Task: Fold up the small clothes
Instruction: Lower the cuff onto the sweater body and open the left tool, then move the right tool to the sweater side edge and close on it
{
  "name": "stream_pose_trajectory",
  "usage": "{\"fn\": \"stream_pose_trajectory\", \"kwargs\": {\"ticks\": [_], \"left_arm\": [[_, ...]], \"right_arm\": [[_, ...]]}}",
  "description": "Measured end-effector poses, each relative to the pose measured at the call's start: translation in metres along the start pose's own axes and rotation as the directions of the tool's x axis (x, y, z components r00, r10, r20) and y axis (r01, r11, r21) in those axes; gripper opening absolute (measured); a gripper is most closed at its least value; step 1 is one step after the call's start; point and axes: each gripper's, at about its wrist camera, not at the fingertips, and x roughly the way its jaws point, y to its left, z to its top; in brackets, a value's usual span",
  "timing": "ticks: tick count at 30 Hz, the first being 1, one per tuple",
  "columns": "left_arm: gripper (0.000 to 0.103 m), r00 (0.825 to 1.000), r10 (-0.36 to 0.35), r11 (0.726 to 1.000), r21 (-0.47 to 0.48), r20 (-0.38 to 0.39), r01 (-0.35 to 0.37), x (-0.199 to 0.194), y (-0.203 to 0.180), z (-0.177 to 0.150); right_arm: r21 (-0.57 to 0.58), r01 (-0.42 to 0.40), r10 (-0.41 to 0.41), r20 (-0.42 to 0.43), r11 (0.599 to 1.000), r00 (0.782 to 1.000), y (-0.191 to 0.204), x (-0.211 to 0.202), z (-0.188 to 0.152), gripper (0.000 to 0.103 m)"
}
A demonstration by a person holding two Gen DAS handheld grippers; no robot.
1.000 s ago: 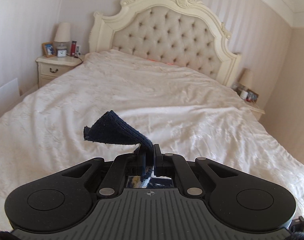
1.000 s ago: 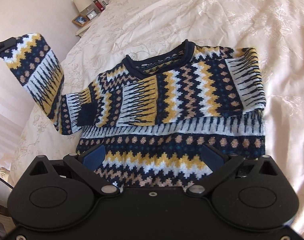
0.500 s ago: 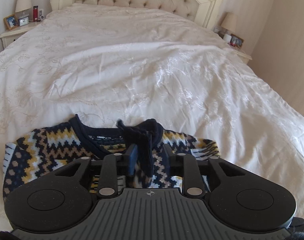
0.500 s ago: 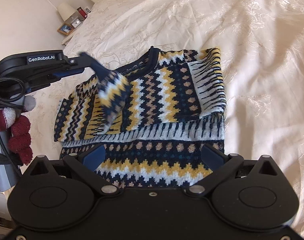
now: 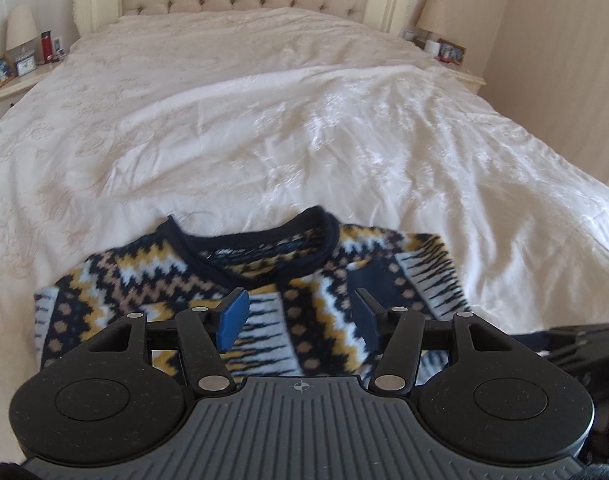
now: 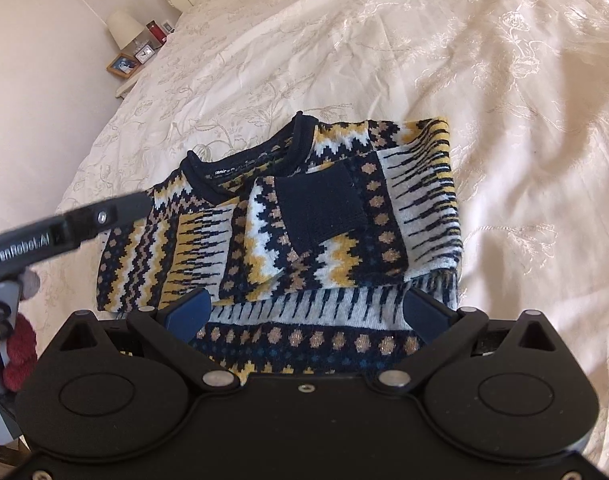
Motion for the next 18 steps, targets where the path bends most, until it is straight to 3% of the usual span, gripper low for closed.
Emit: {"fn": "stream_pose_trajectory", "kwargs": {"ticks": [9, 18], "left_arm": [[0.055, 0.98, 0.149, 0.979, -0.117, -0.13, -0.165, 0.008, 0.088, -0.027], [0.055, 0.958, 0.17, 0.959, -0.186, -0.233, -0.215, 0.041, 0.135, -0.045]], "right_arm": [[-0.026, 0.021, -0.021, -0.006, 0.999, 1.0, 0.004, 0.032, 0.031, 0.102], [-0.04, 0.041, -0.044, -0.064, 0.998, 0.997, -0.001, 0.072, 0.056, 0.102]]}}
